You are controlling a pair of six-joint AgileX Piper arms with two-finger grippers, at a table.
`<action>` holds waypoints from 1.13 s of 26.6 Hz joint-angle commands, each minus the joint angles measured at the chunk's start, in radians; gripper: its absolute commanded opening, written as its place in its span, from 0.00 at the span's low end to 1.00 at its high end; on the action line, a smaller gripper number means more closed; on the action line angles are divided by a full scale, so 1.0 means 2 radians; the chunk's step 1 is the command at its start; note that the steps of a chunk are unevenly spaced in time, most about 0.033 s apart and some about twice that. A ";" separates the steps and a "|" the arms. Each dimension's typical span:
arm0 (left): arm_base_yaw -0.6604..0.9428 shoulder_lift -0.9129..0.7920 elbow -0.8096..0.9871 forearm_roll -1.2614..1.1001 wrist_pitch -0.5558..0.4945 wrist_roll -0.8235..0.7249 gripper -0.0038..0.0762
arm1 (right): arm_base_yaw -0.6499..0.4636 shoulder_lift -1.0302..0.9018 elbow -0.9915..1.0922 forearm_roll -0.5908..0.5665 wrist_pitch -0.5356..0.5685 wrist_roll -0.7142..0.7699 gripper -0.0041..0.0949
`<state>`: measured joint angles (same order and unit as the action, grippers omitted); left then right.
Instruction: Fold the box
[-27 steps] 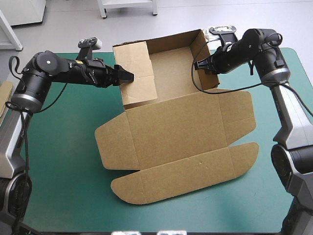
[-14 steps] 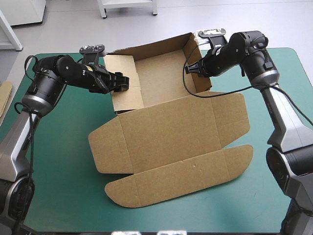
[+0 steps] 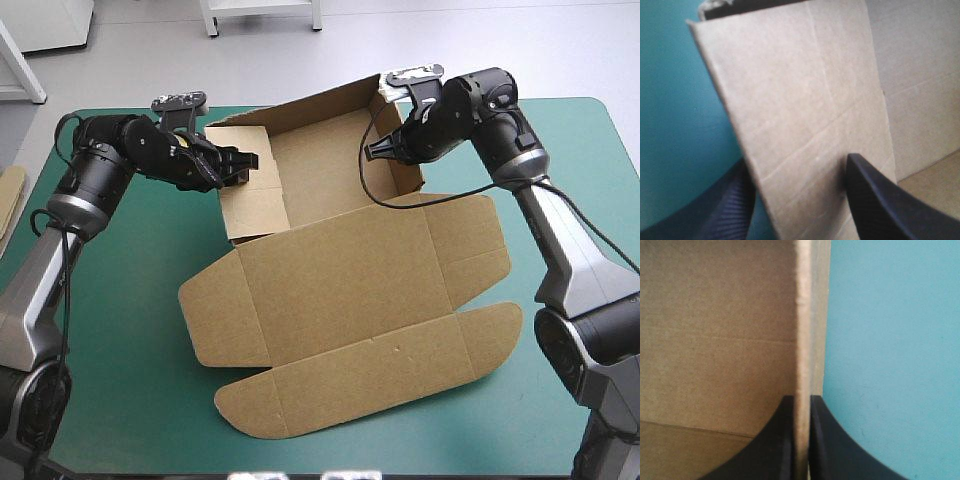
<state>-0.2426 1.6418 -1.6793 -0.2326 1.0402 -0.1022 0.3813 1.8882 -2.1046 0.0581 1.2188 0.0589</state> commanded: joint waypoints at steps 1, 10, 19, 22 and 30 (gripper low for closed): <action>-0.003 -0.019 -0.017 -0.017 -0.006 -0.004 0.53 | -0.001 -0.029 -0.015 0.004 -0.023 0.006 0.05; -0.003 0.001 -0.017 -0.028 -0.006 -0.003 0.61 | 0.008 -0.030 -0.015 0.018 -0.021 0.005 0.04; -0.003 0.009 -0.017 -0.021 -0.008 -0.011 0.60 | 0.009 -0.030 -0.015 0.018 -0.020 0.007 0.05; -0.003 0.016 -0.017 -0.020 -0.006 -0.013 0.60 | 0.013 -0.030 -0.015 0.018 -0.020 0.007 0.04; -0.003 0.017 -0.017 -0.027 -0.030 -0.034 0.06 | 0.013 -0.030 -0.015 0.012 -0.022 0.007 0.04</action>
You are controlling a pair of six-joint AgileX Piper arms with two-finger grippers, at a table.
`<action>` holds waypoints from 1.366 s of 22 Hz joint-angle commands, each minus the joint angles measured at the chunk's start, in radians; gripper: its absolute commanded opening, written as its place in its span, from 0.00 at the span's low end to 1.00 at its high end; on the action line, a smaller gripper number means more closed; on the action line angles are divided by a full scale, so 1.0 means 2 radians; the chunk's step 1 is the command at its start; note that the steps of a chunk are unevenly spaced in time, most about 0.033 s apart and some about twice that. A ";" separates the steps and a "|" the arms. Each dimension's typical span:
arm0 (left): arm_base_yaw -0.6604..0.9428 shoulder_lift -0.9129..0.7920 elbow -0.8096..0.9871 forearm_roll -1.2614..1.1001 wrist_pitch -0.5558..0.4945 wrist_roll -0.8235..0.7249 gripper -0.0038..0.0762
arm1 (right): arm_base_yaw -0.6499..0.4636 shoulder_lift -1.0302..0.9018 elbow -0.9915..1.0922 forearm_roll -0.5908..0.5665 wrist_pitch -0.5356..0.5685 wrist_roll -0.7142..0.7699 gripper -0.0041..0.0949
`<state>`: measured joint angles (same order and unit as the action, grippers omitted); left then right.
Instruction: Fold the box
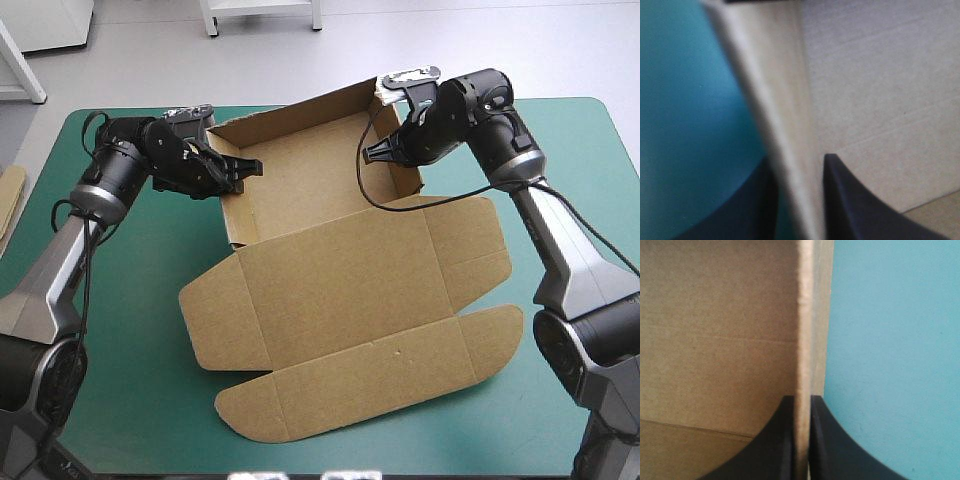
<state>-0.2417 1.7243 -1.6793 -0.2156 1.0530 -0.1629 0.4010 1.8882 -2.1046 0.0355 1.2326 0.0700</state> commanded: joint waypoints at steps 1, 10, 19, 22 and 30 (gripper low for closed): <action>-0.003 -0.025 -0.017 -0.041 -0.046 -0.004 0.04 | 0.003 -0.029 -0.015 0.024 -0.029 0.001 0.04; -0.003 -0.025 -0.028 -0.009 -0.067 -0.006 0.04 | 0.005 -0.015 -0.007 0.005 0.007 0.009 0.05; -0.014 0.034 -0.108 0.059 0.015 -0.006 0.04 | 0.024 -0.001 0.021 -0.018 0.007 0.026 0.05; -0.028 0.065 -0.132 0.083 0.040 -0.006 0.04 | 0.025 0.007 0.021 -0.030 0.007 0.036 0.05; -0.034 0.109 -0.133 0.086 0.050 -0.006 0.04 | 0.024 0.046 0.021 -0.034 0.007 0.039 0.05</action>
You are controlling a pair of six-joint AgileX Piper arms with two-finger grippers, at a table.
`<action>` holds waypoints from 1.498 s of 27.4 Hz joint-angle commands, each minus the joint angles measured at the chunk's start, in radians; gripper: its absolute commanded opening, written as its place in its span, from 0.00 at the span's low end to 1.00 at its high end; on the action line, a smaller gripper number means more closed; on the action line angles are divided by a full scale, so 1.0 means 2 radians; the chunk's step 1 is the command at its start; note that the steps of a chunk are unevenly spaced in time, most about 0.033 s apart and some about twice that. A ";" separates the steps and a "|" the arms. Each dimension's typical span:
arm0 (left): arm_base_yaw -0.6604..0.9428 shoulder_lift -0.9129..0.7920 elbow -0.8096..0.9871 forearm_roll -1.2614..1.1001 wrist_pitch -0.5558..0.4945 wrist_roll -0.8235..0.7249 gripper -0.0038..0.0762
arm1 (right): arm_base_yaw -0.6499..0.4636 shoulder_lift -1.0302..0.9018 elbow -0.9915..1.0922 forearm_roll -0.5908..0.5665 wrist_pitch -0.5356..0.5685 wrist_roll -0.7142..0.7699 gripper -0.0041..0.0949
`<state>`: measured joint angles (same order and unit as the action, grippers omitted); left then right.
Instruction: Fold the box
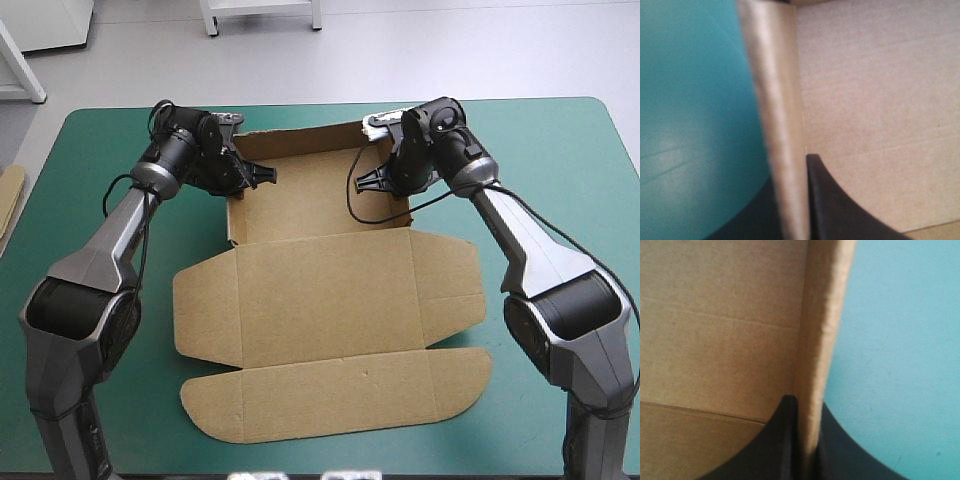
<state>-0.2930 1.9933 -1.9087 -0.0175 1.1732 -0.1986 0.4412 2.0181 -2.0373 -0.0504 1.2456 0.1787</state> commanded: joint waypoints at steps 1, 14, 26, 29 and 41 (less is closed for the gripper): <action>-0.008 -0.021 -0.018 -0.013 -0.009 0.012 0.04 | 0.004 -0.015 -0.013 0.010 0.000 -0.015 0.04; -0.008 0.041 -0.019 -0.024 -0.010 0.018 0.04 | 0.004 0.048 -0.013 0.012 -0.002 -0.017 0.04; -0.008 0.041 -0.052 -0.024 -0.007 0.018 0.04 | 0.004 0.049 -0.019 0.009 -0.031 -0.026 0.04; -0.008 0.041 -0.053 -0.024 -0.002 0.018 0.04 | 0.004 0.049 -0.019 0.009 -0.034 -0.026 0.04; -0.008 0.040 -0.053 -0.026 -0.001 0.024 0.51 | 0.004 0.049 -0.019 0.007 -0.031 -0.031 0.52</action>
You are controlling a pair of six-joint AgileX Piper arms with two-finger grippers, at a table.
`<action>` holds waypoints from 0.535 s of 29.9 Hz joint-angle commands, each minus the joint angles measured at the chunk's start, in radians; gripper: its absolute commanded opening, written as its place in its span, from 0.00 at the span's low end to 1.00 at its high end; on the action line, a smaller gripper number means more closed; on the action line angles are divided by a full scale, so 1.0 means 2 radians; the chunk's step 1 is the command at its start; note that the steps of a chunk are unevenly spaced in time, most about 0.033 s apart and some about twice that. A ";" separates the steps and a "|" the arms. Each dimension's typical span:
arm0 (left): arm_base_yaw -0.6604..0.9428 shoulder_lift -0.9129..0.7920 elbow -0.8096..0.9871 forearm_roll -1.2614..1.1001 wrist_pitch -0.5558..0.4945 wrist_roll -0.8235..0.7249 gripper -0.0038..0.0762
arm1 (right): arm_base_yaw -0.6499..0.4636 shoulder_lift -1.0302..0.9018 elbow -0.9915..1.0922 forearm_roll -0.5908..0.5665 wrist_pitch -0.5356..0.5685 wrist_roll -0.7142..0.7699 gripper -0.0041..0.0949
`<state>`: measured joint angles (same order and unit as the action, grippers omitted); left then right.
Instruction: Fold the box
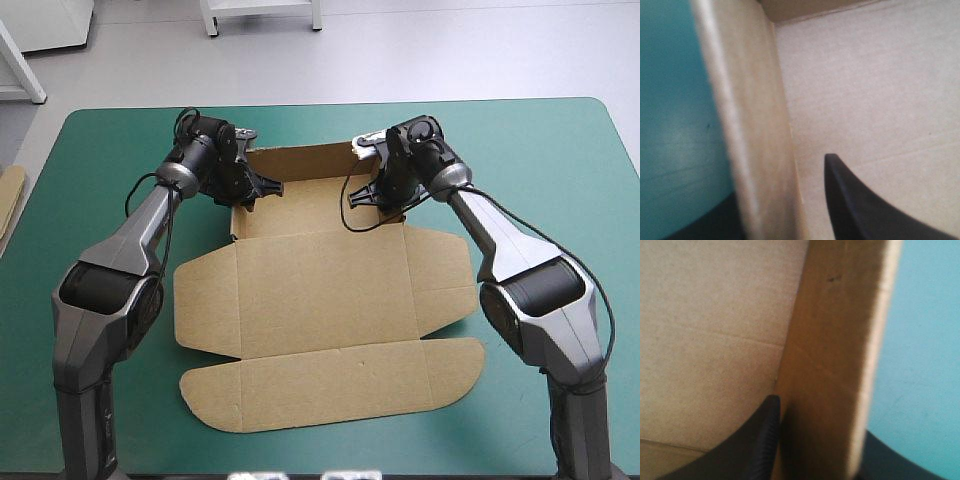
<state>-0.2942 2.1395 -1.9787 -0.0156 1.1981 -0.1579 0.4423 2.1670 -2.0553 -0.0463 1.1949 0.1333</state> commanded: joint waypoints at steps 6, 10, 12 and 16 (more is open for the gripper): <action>-0.007 -0.033 -0.026 -0.029 -0.015 0.004 0.72 | 0.003 -0.031 -0.015 0.001 -0.008 -0.006 0.63; -0.007 -0.033 -0.038 -0.029 -0.015 0.004 0.72 | 0.003 -0.033 -0.048 -0.001 -0.002 -0.006 0.63; -0.007 -0.034 -0.043 -0.029 -0.015 0.004 0.72 | 0.003 -0.033 -0.070 -0.012 0.002 -0.006 0.63; -0.007 -0.040 -0.043 -0.028 -0.016 0.006 0.72 | 0.002 -0.034 -0.098 -0.026 0.018 -0.005 0.63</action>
<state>-0.3031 2.1384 -2.0300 -0.0593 1.1897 -0.1465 0.4507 2.1765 -2.1901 -0.0693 1.2287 0.1291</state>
